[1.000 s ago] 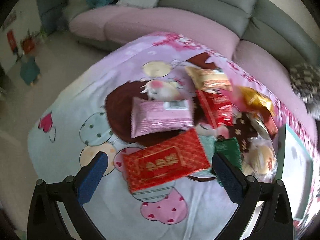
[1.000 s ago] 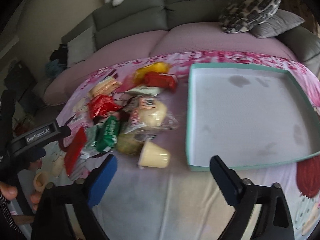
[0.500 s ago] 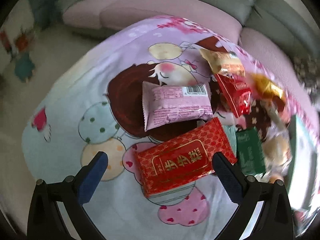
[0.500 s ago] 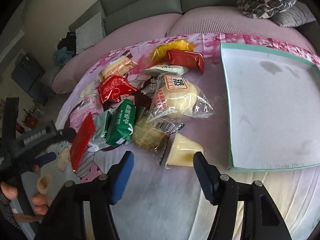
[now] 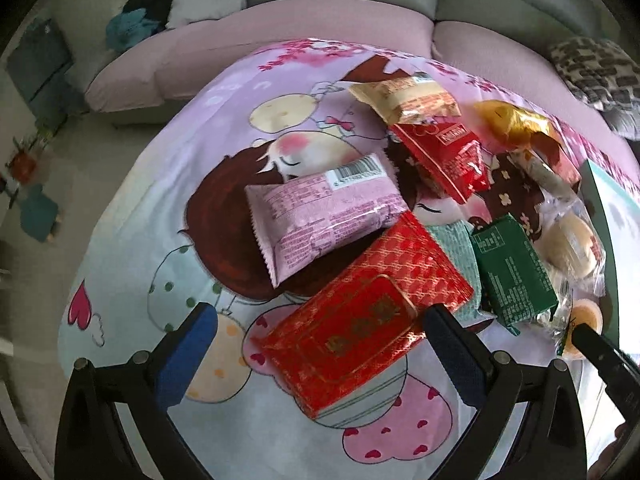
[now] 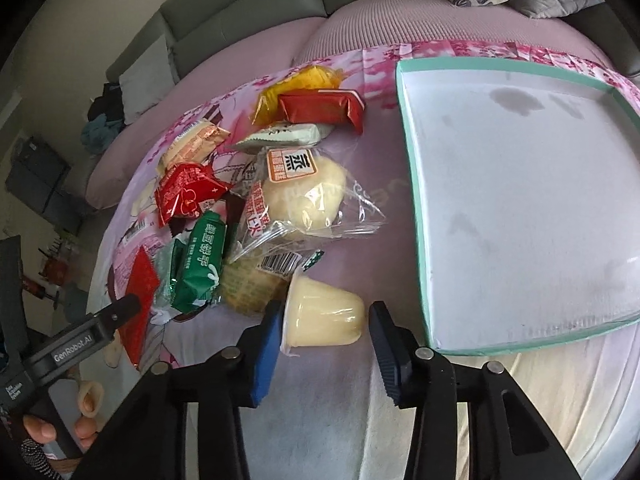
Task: Organize snacks
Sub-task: 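Grasp the red gift-wrapped bar with the left tool while the right tool grasps the yellow pudding cup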
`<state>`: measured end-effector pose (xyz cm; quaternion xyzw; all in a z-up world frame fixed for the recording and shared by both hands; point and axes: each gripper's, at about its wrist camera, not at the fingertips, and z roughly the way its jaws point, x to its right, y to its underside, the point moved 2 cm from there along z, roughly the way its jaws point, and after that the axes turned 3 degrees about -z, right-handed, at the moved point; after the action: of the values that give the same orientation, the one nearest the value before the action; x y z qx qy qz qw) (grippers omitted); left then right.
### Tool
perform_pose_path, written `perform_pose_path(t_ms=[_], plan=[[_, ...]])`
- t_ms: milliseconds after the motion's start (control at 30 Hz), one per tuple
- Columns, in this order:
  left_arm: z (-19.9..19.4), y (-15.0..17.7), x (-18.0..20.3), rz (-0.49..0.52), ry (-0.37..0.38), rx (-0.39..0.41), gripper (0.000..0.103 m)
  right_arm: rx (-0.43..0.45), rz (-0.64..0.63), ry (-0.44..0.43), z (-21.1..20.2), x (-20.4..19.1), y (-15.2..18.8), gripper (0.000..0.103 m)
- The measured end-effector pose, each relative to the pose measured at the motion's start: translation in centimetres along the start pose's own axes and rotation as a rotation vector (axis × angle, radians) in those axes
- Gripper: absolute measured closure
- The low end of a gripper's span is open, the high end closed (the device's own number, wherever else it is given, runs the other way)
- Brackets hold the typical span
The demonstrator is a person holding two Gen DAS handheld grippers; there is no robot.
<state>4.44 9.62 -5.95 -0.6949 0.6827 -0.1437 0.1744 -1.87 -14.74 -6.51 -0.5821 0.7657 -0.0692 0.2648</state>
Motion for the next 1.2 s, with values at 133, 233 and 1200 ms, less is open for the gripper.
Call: perform_pose_path(t_ms=[133,233,1200], plan=[[0.4,0.2,1.0,0.06,0.039,-0.005,0.0,-0.007,0.007,-0.004,0.0,0.1,0.2,0.058],[1.1,0.3,1.1,0.07,0.02,-0.023,0.011,-0.01,0.007,-0.004,-0.1,0.2,0.2,0.058],[1.3,0.2,0.9,0.091,0.116,0.011,0.052,0.003,0.007,0.027,-0.3,0.3,0.2,0.063]])
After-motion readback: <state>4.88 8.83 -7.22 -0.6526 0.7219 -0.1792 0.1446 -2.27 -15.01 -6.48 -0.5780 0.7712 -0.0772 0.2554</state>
